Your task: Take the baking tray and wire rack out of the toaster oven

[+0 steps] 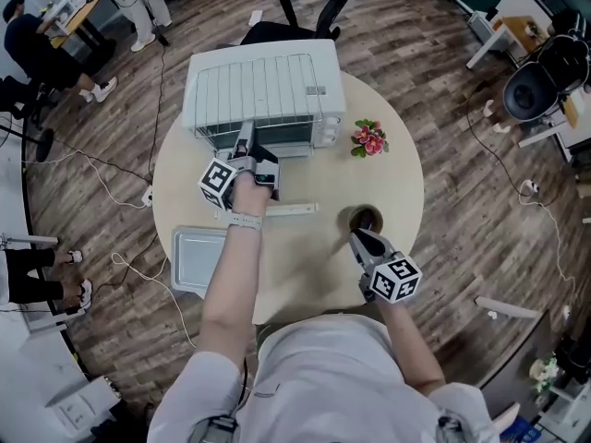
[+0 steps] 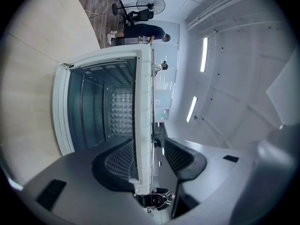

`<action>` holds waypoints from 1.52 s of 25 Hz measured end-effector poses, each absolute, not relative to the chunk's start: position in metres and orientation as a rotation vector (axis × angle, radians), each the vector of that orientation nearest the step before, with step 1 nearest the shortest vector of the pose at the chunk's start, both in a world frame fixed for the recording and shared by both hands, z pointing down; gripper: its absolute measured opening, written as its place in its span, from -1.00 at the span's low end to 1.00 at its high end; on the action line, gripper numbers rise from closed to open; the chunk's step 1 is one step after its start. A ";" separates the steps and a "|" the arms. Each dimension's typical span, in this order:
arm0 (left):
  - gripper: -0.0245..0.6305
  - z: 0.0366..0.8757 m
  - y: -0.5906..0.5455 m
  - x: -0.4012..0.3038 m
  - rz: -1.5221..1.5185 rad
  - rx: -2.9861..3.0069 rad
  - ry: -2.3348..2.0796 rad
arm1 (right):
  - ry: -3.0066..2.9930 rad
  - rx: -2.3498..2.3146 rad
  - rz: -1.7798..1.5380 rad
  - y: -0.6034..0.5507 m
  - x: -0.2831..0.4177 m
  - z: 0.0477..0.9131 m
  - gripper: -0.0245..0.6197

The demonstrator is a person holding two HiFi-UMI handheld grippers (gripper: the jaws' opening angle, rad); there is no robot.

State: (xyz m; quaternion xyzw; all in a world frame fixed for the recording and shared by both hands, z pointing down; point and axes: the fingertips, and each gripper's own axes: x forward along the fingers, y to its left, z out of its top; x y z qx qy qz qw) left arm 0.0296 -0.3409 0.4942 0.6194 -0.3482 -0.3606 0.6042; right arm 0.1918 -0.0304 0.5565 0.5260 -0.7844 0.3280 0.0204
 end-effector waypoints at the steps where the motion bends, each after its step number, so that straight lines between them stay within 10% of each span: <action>1: -0.35 0.493 -0.337 0.029 -0.821 1.449 -0.800 | -2.438 1.632 1.010 -0.030 0.190 0.554 -0.81; 15: -0.30 0.479 -0.224 -0.005 -0.568 1.728 -0.763 | -2.547 1.603 0.857 -0.007 0.141 0.512 -0.81; 28: -0.86 0.463 -0.106 -0.071 -0.381 2.035 -0.805 | -2.656 1.524 0.751 0.015 0.069 0.475 -0.81; 38: -0.92 0.443 -0.050 -0.120 -0.191 2.319 -0.936 | -2.721 1.404 0.637 0.021 0.019 0.455 -0.81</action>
